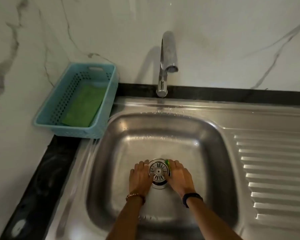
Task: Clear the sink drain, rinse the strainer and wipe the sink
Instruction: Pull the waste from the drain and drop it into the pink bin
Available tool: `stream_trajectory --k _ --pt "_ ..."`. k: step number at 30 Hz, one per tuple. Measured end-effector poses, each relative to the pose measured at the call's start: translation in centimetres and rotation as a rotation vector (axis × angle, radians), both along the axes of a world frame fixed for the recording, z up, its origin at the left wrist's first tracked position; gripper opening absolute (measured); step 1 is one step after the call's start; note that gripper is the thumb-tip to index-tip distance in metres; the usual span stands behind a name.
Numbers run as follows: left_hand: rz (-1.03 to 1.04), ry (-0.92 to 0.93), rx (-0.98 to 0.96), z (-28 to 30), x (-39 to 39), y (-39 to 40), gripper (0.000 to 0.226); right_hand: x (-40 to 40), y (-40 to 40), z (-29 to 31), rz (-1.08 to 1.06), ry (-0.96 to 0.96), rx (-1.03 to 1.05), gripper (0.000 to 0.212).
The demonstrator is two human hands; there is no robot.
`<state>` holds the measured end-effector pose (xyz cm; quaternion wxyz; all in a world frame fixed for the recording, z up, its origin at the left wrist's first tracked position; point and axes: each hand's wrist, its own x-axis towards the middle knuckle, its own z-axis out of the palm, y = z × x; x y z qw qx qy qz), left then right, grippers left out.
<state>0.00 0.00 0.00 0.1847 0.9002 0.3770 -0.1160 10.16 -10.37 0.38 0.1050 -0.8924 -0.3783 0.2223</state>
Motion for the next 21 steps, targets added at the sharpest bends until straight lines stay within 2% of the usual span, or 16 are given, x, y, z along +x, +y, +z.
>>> stream_trajectory --k 4,6,10,14,18,21 --pt "0.214 -0.033 -0.162 -1.4 1.1 0.8 0.031 0.3 0.8 -1.6 -0.155 0.086 0.015 0.034" --pt "0.331 -0.109 -0.28 -1.8 1.4 0.4 0.025 0.0 1.3 -2.2 -0.247 0.121 0.055 0.029" --pt "0.589 -0.253 -0.442 -1.9 2.1 0.1 0.024 -0.4 2.2 -2.1 -0.51 0.246 0.153 0.024" --pt "0.726 -0.332 -0.511 -1.3 1.9 0.2 0.02 -0.5 1.7 -1.5 -0.624 0.383 0.25 0.023" --pt "0.986 -0.578 -0.663 2.0 1.2 0.2 0.014 -1.3 0.9 1.1 -0.776 0.496 0.506 0.016" --pt "1.219 -0.818 -1.002 5.2 0.5 -0.3 0.013 -2.5 0.3 4.2 -0.869 0.609 0.725 0.011"
